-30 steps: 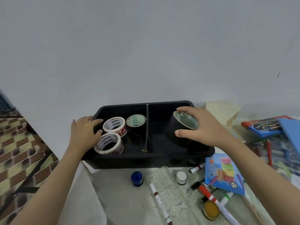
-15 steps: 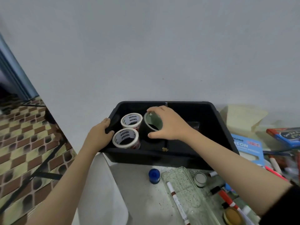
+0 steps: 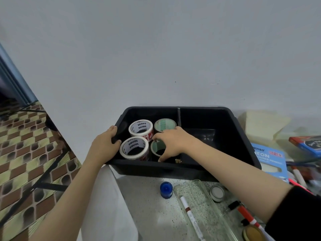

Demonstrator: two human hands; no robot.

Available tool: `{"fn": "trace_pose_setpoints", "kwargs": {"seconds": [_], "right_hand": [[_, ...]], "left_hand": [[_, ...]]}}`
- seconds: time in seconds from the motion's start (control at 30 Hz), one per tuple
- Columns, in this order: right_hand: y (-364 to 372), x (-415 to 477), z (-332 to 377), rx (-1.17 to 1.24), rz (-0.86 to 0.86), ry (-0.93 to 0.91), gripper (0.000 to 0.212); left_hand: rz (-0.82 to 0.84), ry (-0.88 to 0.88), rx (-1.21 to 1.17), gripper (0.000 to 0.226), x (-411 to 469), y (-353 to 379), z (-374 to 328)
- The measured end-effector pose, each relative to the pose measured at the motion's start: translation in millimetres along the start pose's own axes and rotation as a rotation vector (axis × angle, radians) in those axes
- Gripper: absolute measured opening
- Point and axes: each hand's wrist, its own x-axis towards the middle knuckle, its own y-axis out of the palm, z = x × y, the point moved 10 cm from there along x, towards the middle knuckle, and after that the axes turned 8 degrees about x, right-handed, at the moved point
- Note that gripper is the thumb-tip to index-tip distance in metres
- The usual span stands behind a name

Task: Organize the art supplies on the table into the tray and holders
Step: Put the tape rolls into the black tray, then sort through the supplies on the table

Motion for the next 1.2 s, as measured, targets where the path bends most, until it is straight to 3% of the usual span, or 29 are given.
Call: {"fn": "trace_pose_setpoints", "kwargs": {"seconds": [0.23,0.6,0.8,0.93,1.0,1.1,1.2], "right_hand": [[0.3,-7.0,-6.4,-0.049,0.113,0.108,0.074],[-4.3,-13.2,-6.4,0.049,0.046,0.068,0.068],[-25.9,-54.1,-8.0,0.534,-0.236,-0.073,0.044],[-40.1,-111.4,-23.1,0.690,-0.462,-0.104,0.033],[-39.9,-142.2,-40.6,0.746,-0.557,-0.074,0.027],[-34.3,-186.6,-74.2,0.790,-0.701,0.001,0.020],[-26.9,-226.2,-103.9,0.784,-0.779,0.082,0.022]], "left_hand": [[0.001,0.006,0.011,0.059,0.1,-0.1,-0.3],[0.003,-0.005,0.018,0.058,-3.3,-1.5,-2.7],[-0.075,-0.025,0.005,0.048,-9.4,-12.9,-6.6],[-0.113,-0.026,-0.028,0.030,-19.2,-27.3,-27.1],[-0.120,-0.012,-0.083,0.033,-27.3,-35.9,-50.1],[-0.144,0.085,-0.159,0.048,-48.0,-50.8,-103.9],[-0.119,0.294,-0.279,0.042,-83.2,-54.5,-174.2]]}}
